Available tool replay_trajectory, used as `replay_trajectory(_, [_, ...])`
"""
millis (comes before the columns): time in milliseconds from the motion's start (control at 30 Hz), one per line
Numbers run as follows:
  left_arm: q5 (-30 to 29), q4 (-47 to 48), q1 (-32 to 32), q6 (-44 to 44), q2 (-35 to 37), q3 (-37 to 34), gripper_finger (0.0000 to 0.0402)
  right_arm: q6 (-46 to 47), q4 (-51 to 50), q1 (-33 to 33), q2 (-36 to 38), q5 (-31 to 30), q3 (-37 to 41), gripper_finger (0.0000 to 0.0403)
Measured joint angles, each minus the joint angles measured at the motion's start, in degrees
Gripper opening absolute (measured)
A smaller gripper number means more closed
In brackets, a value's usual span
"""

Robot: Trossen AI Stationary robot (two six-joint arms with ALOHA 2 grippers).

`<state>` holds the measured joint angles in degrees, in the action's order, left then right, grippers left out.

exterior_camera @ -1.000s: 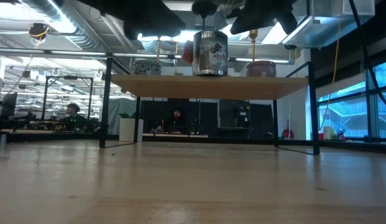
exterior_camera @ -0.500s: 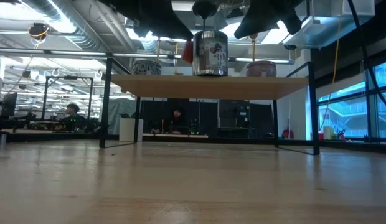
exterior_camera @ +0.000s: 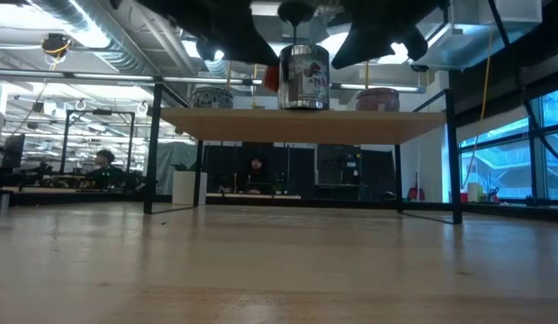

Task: Pick & Place candle stick holders
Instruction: Return to Home Position

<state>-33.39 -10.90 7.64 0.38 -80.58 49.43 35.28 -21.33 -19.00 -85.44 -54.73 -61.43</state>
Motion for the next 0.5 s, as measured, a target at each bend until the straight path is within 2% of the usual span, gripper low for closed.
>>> replay_trajectory(500, [0.5,0.0,-2.6,0.4,0.0,0.0,0.0002,-1.1,1.3,0.3,-0.2,2.3,0.0,0.0000])
